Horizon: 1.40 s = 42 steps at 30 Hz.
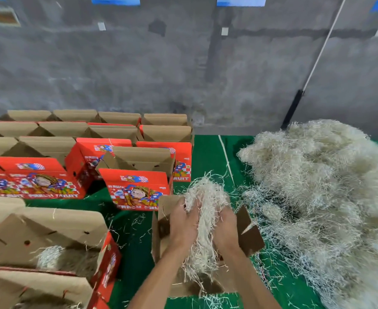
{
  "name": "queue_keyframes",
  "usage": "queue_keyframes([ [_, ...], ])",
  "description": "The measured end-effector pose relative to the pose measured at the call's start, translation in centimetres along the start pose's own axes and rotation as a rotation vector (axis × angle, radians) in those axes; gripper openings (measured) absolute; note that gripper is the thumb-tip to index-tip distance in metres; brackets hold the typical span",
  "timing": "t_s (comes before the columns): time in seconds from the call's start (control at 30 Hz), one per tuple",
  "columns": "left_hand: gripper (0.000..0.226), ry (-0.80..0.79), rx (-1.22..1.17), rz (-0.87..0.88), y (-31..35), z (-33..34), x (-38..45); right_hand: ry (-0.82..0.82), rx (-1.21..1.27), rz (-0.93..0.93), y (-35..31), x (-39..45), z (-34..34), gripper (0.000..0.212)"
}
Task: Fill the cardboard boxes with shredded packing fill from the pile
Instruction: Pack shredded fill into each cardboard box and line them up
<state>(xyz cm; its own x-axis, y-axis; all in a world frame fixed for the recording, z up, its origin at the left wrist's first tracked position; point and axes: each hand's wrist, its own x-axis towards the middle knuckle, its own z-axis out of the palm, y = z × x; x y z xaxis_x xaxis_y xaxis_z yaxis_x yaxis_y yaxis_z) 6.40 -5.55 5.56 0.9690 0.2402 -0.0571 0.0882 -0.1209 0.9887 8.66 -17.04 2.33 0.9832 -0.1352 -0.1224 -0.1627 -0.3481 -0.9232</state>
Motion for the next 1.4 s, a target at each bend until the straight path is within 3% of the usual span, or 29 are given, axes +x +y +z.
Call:
queue_keyframes([
  [0.07, 0.046, 0.027, 0.010, 0.117, -0.1, -1.5, 0.9, -0.026, -0.065, -0.021, -0.1, 1.1, -1.4, 0.019],
  [0.1, 0.043, 0.055, 0.004, 0.139, -0.5, -2.3, 1.5, -0.021, -0.042, -0.033, -0.2, 1.4, -2.2, 0.021],
  [0.2, 0.059, 0.230, -0.119, 0.079, -1.0, -4.2, 2.9, 0.132, 0.180, -0.129, -0.7, 1.7, -4.3, 0.053],
  [0.27, 0.069, 0.220, -0.126, -0.049, -0.8, -3.1, 2.8, 0.185, 0.262, -0.108, -1.2, 1.4, -3.6, 0.077],
  [0.3, 0.074, 0.168, -0.105, -0.100, -0.9, -1.8, 2.4, 0.130, 0.251, -0.104, -1.8, 0.9, -2.5, 0.076],
  [0.4, 0.060, 0.139, -0.081, -0.133, -0.5, 2.6, 0.2, 0.061, 0.088, -0.249, -2.1, -0.3, 1.0, 0.048],
  [0.53, 0.068, 0.288, -0.227, -0.226, -0.4, -2.1, 3.3, 0.176, 0.202, -0.004, -1.4, 1.5, -3.5, 0.074],
  [0.63, 0.062, 0.257, -0.500, -0.375, -0.6, -4.9, 5.3, 0.235, 0.417, 0.115, -0.9, 2.8, -5.9, 0.057],
  [0.77, 0.047, 0.083, -0.394, -0.485, -1.1, 1.7, 3.6, -0.108, 0.316, 0.001, -1.8, 1.0, 0.0, 0.053],
  [0.83, 0.045, 0.087, -0.333, -0.530, -1.2, 2.7, 3.1, -0.036, 0.149, -0.049, -0.9, 0.3, 1.8, 0.052],
  [0.9, 0.060, 0.101, -0.166, -0.295, -1.0, 1.8, 3.1, 0.075, 0.072, -0.018, -0.1, 1.8, 0.6, 0.029],
  [0.97, 0.067, 0.178, -0.122, -0.032, -1.1, 0.7, 2.6, 0.131, 0.159, 0.106, 0.0, 3.6, -1.5, 0.022],
  [1.03, 0.060, 0.211, -0.204, -0.043, -1.0, 0.9, 1.7, 0.155, 0.272, 0.110, 0.1, 4.6, -2.2, 0.025],
  [1.13, 0.077, 0.149, -0.121, -0.075, -1.4, 3.4, 0.1, 0.096, 0.177, -0.113, -1.5, 2.3, 0.1, 0.027],
  [1.17, 0.070, 0.187, -0.095, -0.035, -1.5, 4.0, 0.1, 0.115, 0.118, -0.210, -1.6, 1.6, 0.7, 0.024],
  [1.23, 0.053, 0.213, -0.117, 0.021, -1.0, 2.9, 0.7, 0.206, 0.037, -0.344, -1.5, 1.4, 0.3, 0.043],
  [1.3, 0.046, 0.281, -0.181, -0.070, -0.2, -0.3, 2.6, 0.269, 0.144, -0.252, -0.9, 2.6, -2.3, 0.055],
  [1.4, 0.030, 0.410, -0.342, -0.164, 0.0, -5.0, 5.0, 0.307, 0.309, -0.007, 0.2, 4.2, -5.9, 0.046],
])
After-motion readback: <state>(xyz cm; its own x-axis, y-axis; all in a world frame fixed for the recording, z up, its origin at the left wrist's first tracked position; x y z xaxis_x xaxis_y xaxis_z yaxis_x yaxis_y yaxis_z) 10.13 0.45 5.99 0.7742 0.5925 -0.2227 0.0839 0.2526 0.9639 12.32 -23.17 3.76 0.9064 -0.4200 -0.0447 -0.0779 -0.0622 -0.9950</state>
